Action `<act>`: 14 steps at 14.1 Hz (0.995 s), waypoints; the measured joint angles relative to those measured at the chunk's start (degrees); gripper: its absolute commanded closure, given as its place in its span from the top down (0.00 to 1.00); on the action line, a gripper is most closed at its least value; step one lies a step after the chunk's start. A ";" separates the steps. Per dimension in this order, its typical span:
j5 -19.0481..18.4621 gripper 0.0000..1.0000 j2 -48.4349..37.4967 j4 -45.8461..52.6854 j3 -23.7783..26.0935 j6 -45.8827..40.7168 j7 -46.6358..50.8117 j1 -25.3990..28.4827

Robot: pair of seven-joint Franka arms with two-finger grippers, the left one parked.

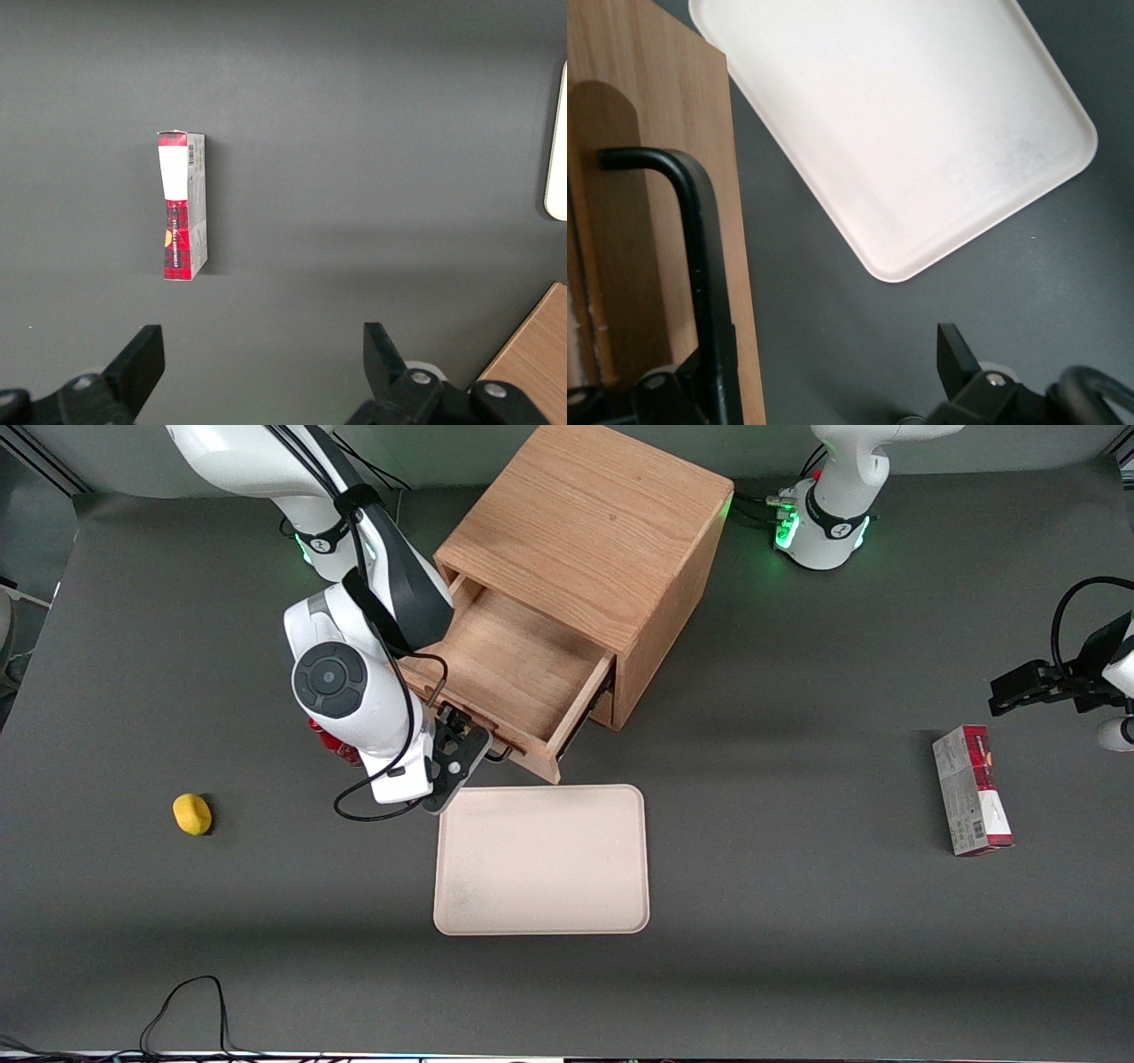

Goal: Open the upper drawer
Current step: 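Pull the upper drawer outward from the cabinet with the right gripper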

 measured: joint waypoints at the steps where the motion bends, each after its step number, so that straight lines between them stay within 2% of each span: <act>1: 0.00 1.00 0.37 0.55 -0.01 0.00 0.00 -0.62; 14: 0.00 1.00 2.34 3.94 -0.07 0.06 0.00 -2.77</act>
